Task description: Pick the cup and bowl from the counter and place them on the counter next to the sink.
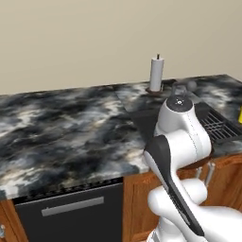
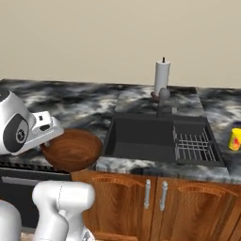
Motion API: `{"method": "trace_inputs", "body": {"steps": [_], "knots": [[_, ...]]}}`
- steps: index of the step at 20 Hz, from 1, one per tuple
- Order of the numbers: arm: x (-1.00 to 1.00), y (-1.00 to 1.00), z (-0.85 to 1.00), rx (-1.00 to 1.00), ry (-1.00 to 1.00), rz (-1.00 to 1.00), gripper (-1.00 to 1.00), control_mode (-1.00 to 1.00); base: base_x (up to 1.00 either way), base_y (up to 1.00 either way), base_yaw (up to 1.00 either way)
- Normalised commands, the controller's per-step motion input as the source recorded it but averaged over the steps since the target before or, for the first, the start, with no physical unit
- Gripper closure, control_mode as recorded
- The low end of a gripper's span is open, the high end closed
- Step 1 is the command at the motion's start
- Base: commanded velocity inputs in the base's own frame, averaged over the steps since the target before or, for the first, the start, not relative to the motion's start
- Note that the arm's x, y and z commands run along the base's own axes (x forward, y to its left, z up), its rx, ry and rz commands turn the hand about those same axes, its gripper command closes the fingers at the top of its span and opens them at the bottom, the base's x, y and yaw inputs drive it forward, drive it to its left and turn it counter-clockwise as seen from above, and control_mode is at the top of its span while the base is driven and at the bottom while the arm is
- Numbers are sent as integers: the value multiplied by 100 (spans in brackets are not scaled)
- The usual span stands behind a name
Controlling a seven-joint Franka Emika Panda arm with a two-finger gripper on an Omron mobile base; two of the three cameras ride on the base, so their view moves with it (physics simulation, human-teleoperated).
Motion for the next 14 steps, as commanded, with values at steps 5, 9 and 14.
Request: {"method": "trace_inputs", "body": {"steps": [5, 9, 14], "knots": [[0, 0, 0, 0, 0, 0, 100, 100, 55, -10, 0], [0, 0, 0, 0, 0, 0, 100, 100, 55, 0, 0], [0, 0, 0, 0, 0, 0, 100, 100, 68, 0, 0]]}}
